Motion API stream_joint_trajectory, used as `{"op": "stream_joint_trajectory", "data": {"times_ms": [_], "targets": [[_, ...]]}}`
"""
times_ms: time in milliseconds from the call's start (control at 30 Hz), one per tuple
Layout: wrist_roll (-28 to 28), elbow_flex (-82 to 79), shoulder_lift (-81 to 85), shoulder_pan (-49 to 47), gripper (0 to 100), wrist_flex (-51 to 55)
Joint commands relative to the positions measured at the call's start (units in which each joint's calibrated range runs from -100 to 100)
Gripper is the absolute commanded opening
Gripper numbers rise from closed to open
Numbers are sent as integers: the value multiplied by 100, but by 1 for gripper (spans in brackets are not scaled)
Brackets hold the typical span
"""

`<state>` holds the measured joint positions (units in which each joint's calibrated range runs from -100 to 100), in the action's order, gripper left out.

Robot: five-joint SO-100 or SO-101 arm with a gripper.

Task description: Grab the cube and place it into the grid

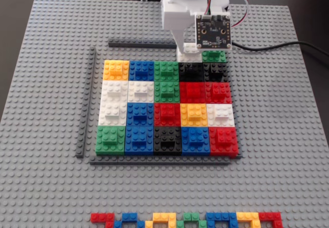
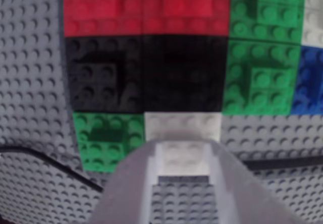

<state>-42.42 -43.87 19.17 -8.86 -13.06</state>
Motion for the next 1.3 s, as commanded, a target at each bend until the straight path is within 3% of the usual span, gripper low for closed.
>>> {"op": "stream_joint_trajectory", "data": {"times_ms": [0,267,867,967,1067,1267], "targets": [[10,114,310,79,13,-61],[54,132,516,131,20,31],[-117,1111,2752,271,22,1023],[-190,1373,3268,293,17,1184],[-171,1491,3835,330,0,1238],[-147,1256,4756,418,0,1219]]}}
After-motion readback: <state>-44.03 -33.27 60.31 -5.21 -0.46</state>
